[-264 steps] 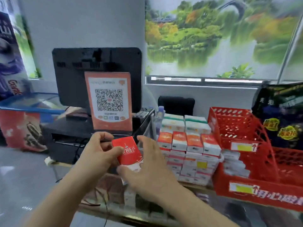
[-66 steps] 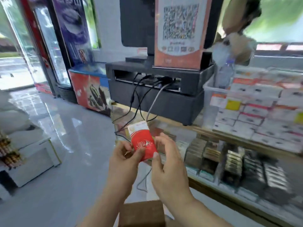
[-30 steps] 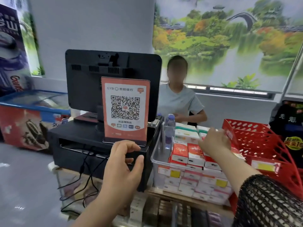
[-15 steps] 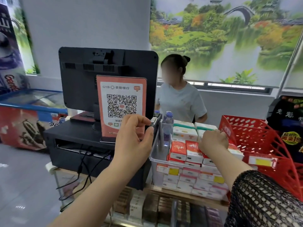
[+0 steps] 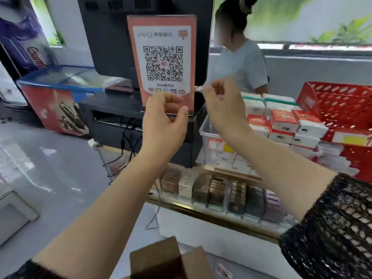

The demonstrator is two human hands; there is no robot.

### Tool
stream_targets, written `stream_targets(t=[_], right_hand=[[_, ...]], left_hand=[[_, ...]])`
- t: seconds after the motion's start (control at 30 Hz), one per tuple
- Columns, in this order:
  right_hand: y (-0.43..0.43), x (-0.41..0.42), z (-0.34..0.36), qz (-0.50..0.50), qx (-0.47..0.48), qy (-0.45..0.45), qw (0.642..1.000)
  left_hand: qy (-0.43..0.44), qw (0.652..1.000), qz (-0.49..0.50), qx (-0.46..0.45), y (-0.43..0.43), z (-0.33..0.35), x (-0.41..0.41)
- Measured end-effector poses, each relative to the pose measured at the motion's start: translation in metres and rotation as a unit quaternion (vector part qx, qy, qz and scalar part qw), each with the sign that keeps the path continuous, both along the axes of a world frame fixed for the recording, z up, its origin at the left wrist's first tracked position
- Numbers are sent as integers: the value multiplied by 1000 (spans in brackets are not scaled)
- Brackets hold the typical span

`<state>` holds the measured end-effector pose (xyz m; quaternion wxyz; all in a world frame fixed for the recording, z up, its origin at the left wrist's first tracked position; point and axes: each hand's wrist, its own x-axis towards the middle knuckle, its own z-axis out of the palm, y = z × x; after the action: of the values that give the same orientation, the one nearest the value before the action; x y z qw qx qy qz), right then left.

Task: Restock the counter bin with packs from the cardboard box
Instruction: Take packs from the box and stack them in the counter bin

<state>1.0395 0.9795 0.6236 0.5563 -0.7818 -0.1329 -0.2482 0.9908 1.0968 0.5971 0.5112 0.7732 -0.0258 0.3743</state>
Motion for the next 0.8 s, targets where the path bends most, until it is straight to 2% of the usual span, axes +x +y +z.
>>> stream_targets(t=[0.1,0.23,0.33,0.53,0.8], right_hand=[[23,-28,-33,75,46,55,995],[40,-57,-95,130,44,101,985],[46,-73,-156,148,30,146,978],[54,-91,-317,152,8,297,943],[66,-106,-556,116,-50,436,891]], left_hand=[[22,999,25,0,10,-25,-18],[65,996,56,11,20,-78,-48],[118,991,56,-22,21,-139,-67],[245,961,102,-76,23,-300,-97],[422,887,115,-148,37,-537,-104]])
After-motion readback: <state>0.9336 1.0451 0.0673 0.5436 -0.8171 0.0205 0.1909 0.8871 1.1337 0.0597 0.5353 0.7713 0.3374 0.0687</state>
